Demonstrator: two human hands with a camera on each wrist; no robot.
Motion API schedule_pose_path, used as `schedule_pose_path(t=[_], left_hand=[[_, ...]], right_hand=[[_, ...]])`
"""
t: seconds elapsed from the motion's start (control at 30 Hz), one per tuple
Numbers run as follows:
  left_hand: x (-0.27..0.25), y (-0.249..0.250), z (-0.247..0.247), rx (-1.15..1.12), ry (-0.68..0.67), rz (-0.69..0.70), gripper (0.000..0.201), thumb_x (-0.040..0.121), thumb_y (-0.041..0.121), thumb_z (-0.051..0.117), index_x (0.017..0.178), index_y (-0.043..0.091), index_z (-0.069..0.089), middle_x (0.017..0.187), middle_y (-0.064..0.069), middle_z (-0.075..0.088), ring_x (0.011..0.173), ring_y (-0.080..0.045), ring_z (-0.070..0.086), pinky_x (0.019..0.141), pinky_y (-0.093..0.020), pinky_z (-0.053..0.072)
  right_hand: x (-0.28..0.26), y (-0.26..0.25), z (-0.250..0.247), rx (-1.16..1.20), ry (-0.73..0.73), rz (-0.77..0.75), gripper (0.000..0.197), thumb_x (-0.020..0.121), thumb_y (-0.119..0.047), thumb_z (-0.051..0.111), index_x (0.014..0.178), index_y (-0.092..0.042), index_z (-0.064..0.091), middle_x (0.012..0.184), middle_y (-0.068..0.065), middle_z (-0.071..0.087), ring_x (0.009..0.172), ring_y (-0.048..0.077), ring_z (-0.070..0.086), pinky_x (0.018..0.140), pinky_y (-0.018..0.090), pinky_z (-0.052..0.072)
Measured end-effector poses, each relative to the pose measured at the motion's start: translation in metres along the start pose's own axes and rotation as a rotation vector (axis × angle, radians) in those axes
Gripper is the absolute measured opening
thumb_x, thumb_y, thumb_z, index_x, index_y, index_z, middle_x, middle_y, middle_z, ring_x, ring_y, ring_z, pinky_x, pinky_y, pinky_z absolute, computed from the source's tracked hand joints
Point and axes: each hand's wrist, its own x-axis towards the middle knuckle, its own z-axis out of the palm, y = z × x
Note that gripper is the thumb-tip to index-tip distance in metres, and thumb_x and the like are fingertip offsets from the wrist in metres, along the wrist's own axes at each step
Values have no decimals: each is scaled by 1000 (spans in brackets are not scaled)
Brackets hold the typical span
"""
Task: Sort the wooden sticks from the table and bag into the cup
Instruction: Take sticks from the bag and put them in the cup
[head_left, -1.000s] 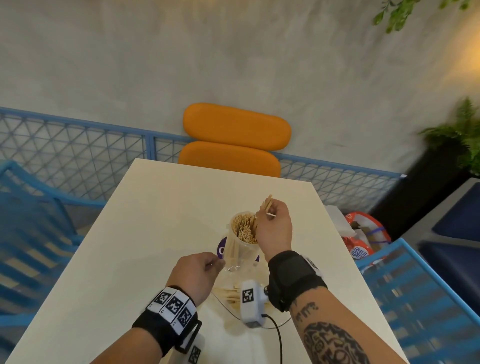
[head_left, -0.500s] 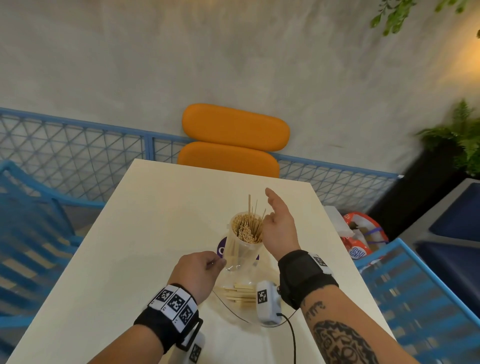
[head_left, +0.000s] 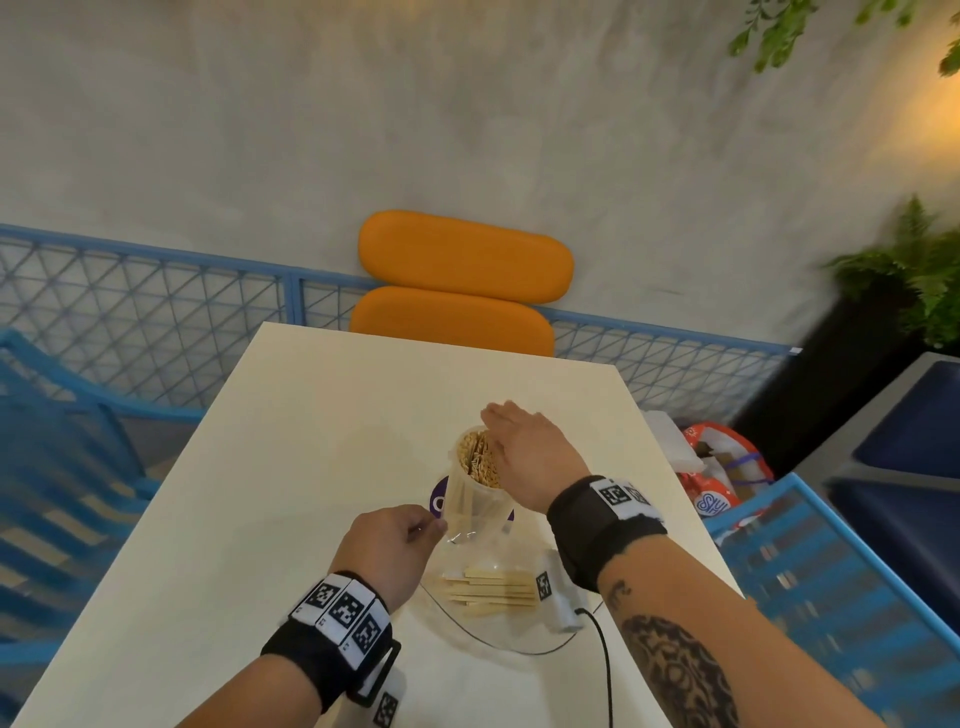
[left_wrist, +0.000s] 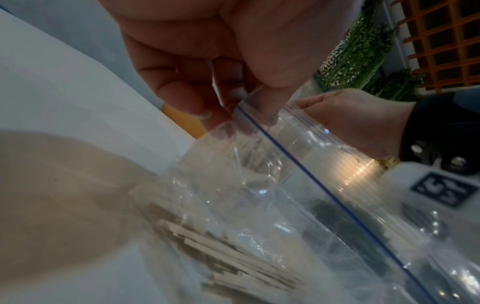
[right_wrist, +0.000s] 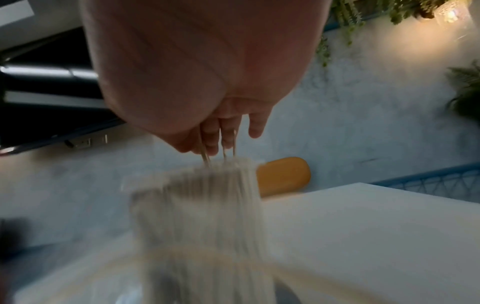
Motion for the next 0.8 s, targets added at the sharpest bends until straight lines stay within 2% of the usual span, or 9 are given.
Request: schedule_pose_path(t=[0.13, 0.23, 0.3, 0.4, 0.57, 0.63, 0.7, 0.73, 0.8], left_hand=[[0, 1, 2, -9, 0, -8, 27, 95, 47, 59, 73, 35, 67, 62, 11, 62, 63, -3, 57, 59, -20, 39], [0, 2, 2, -16, -2, -12, 22, 95, 48, 60, 78, 37, 68, 67, 12, 66, 68, -1, 60, 62, -20, 42], [1, 2, 2, -20, 1, -20, 22, 95, 48, 60, 82, 35, 70, 70, 12, 67, 70, -2, 61, 63, -20, 43], [1, 1, 3, -12, 6, -38, 25, 94, 50, 60, 79, 33, 71, 70, 10, 68, 70, -4, 62, 63, -21, 45], [1, -1, 4, 16, 16, -23, 27, 94, 50, 60, 78, 32, 70, 64, 11, 64, 66, -4, 58, 60, -21, 41], [1, -1, 3, 24, 22, -7, 25, 94, 49, 60, 77, 33, 69, 63, 12, 62, 65, -2, 57, 59, -20, 39], [1, -2, 4, 37, 20, 5, 26, 95, 49, 59, 77, 33, 68, 64, 13, 62, 67, -3, 58, 60, -22, 41], [0, -4, 4, 41, 16, 3, 25, 95, 49, 59, 78, 33, 69, 66, 12, 64, 69, -4, 60, 63, -24, 44], [0, -6, 6, 42, 9, -3, 25, 95, 49, 58, 81, 31, 70, 71, 10, 68, 75, -10, 63, 71, -28, 51]], right_hand=[[-16, 3, 21, 19, -223, 63, 68, 104, -55, 15, 160, -18, 8, 168, -3, -5, 154, 18, -6, 124, 45, 4], [-21, 2, 18, 103, -123, 71, 75, 100, -62, 12, 160, -18, -1, 166, -3, -16, 153, 16, -15, 124, 41, -2], [-26, 1, 18, 110, -71, 108, 77, 99, -63, 11, 160, -17, -1, 166, -2, -16, 152, 16, -16, 123, 39, -3], [-33, -2, 27, 43, -122, 146, 81, 97, -67, 6, 160, -16, 5, 168, 1, -7, 153, 19, -15, 125, 45, 0], [-42, -6, 22, 143, -107, 158, 76, 99, -65, 8, 160, -21, 6, 168, -5, -4, 153, 18, -16, 125, 47, 0], [-48, -6, 16, 288, 19, 178, 69, 102, -59, 15, 159, -20, 16, 168, -3, 6, 154, 19, -6, 125, 44, 6], [-60, -11, 11, 431, 214, 227, 52, 106, -47, 30, 146, -20, 47, 155, 1, 41, 147, 23, 29, 120, 43, 26], [-67, -15, 9, 477, 287, 251, 40, 105, -41, 38, 129, -20, 63, 135, 1, 60, 129, 21, 49, 110, 42, 40], [-84, -26, 6, 568, 246, 304, 25, 100, -31, 49, 97, -19, 71, 96, 0, 71, 91, 17, 63, 85, 38, 52]])
